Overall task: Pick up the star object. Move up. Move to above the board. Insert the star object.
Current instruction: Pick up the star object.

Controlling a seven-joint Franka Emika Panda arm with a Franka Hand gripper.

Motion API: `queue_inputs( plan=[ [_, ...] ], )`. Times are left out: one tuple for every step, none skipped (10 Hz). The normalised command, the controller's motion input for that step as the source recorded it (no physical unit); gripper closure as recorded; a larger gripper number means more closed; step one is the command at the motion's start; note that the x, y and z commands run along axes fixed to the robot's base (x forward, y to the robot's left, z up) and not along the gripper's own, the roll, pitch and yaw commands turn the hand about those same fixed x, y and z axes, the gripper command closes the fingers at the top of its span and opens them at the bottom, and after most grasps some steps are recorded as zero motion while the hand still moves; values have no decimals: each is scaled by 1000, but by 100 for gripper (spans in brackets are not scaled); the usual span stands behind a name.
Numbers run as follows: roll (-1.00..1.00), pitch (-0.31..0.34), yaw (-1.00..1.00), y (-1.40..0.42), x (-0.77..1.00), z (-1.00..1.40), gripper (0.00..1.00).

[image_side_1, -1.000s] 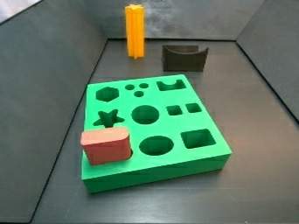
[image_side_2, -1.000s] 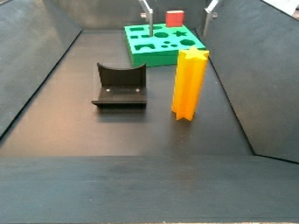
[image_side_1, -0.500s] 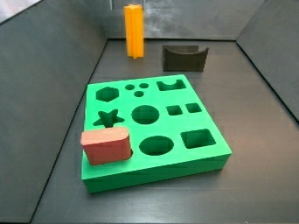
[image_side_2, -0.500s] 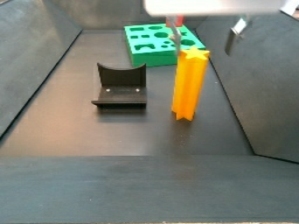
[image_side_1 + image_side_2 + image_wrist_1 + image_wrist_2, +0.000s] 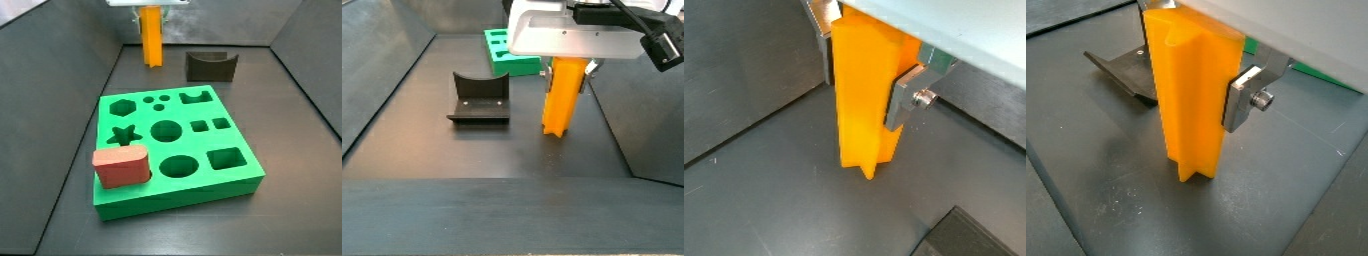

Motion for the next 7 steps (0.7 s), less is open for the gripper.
queue_inputs(
  plan=[
    [0,0,0,0,0,0,100],
    [0,0,0,0,0,0,100],
    [0,0,0,0,0,0,100],
    [0,0,0,0,0,0,100],
    [0,0,0,0,0,0,100],
    [0,0,0,0,0,0,100],
    [0,0,0,0,0,0,100]
  ],
)
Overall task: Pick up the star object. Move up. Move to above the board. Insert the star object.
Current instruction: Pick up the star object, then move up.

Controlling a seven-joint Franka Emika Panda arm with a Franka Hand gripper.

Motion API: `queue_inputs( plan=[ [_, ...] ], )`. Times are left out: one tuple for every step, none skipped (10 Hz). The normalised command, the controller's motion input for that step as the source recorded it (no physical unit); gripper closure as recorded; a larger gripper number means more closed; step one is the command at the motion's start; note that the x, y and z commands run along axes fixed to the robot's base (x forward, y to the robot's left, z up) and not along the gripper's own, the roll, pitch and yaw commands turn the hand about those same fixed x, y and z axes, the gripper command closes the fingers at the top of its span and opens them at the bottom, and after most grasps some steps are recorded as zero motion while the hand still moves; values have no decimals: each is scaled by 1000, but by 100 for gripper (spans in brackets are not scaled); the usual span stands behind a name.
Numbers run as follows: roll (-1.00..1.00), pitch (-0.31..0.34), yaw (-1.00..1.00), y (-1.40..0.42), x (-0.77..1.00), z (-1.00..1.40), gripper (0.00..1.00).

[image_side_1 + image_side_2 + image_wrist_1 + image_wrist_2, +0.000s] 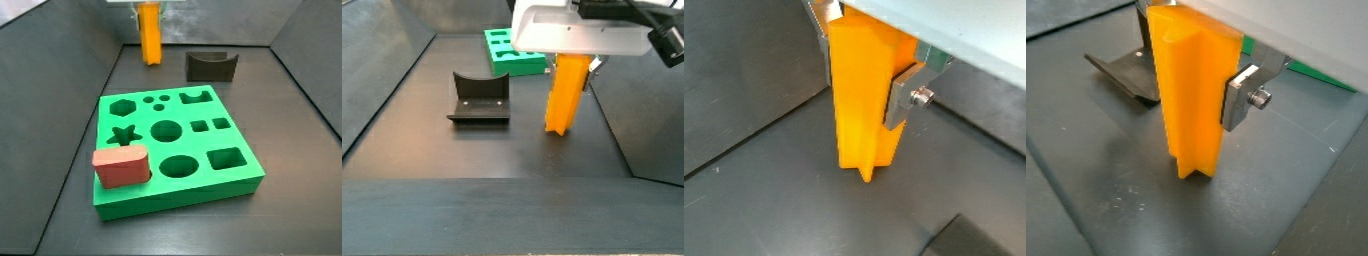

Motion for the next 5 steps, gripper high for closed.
queue_inputs(
  plan=[
    [0,0,0,0,0,0,100],
    [0,0,0,0,0,0,100],
    [0,0,0,0,0,833,100],
    [-14,28,-34,-41,-26,774,100],
    [-24,35,-30,-42,-32,672,100]
  ],
)
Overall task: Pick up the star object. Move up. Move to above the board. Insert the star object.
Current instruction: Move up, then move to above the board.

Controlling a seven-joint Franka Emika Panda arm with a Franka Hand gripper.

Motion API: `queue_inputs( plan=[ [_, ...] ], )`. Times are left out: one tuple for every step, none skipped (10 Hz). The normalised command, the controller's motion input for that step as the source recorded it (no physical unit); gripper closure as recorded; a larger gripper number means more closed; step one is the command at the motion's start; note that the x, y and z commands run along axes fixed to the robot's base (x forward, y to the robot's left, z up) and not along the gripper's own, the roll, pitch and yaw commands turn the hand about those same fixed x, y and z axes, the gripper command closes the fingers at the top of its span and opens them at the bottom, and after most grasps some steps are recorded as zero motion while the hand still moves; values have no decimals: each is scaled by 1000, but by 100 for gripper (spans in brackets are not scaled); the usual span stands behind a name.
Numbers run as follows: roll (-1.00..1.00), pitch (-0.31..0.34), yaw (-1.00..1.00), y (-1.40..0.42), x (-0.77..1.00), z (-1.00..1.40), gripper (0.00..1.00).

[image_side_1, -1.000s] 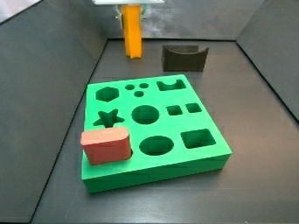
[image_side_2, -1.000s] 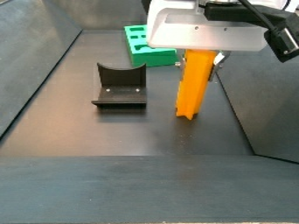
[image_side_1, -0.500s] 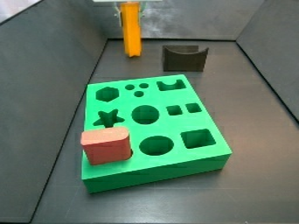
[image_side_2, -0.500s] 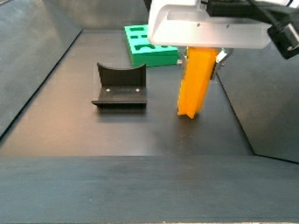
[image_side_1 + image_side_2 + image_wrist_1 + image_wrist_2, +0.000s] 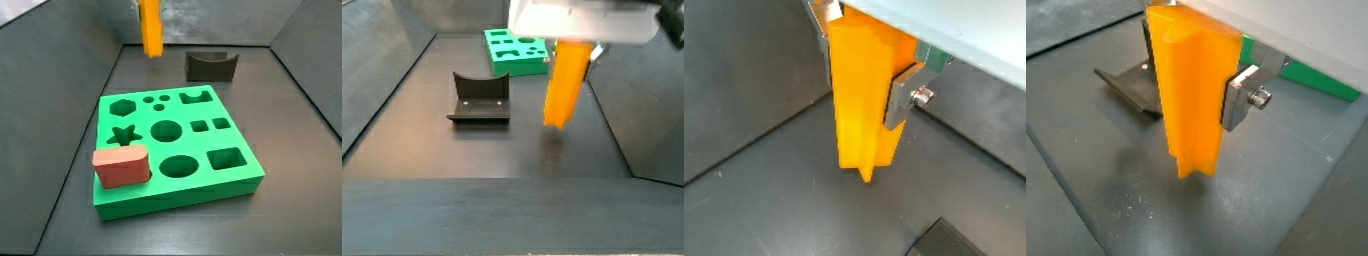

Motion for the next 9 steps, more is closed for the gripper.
queue_inputs(
  plan=[
    [-35,30,-19,-28,-26,534,100],
    [-52,25,-6,-12,-13,322,100],
    [-85,2,-154,300,-170,1000,100],
    [-101,4,-151,323,-176,1000,100],
    [-116,5,-129,291,-164,1000,100],
    [-129,5,-99,253,-145,1000,100],
    [-141,12,-79,234,-130,1000,100],
    [-154,18,-63,207,-101,1000,100],
    [-160,26,-55,177,-78,1000,100]
  ],
)
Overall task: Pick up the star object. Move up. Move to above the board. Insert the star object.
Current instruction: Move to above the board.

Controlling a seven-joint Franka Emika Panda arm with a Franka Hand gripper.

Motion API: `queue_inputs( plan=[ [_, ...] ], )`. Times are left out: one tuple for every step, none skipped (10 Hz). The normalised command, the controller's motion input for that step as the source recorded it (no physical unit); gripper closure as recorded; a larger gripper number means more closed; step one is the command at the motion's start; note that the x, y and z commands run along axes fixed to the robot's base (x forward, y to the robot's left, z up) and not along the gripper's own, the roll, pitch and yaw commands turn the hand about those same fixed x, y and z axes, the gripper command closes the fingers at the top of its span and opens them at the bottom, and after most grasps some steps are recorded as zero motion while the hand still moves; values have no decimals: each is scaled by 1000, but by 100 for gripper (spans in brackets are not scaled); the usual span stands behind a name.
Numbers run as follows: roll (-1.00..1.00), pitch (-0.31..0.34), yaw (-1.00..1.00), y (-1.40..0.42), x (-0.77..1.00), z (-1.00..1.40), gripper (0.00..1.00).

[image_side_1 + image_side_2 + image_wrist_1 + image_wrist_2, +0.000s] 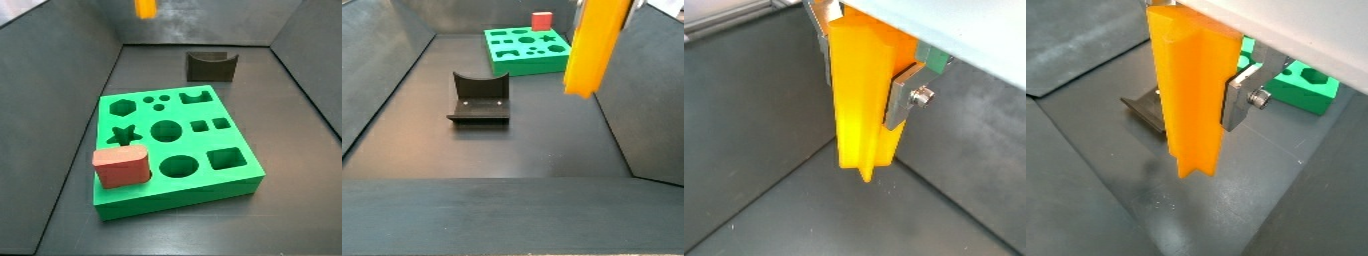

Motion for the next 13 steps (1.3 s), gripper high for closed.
queue_inputs(
  plan=[
    [-162,29,-50,143,-54,907,100],
    [-166,34,-50,74,-20,643,100],
    [-166,33,-49,49,-7,541,100],
    [-166,33,-48,33,2,332,100],
    [-168,32,-49,30,-1,177,100],
    [-36,404,-71,-1000,177,133,100],
    [-32,401,-68,-1000,177,133,100],
    [61,335,1,-1000,180,143,100],
    [43,242,4,-1000,181,141,100],
    [19,151,10,-1000,184,141,100],
    [2,110,9,-1000,186,145,100],
    [-8,76,9,-1000,188,147,100],
    [-13,70,9,-1000,189,148,100]
  ],
)
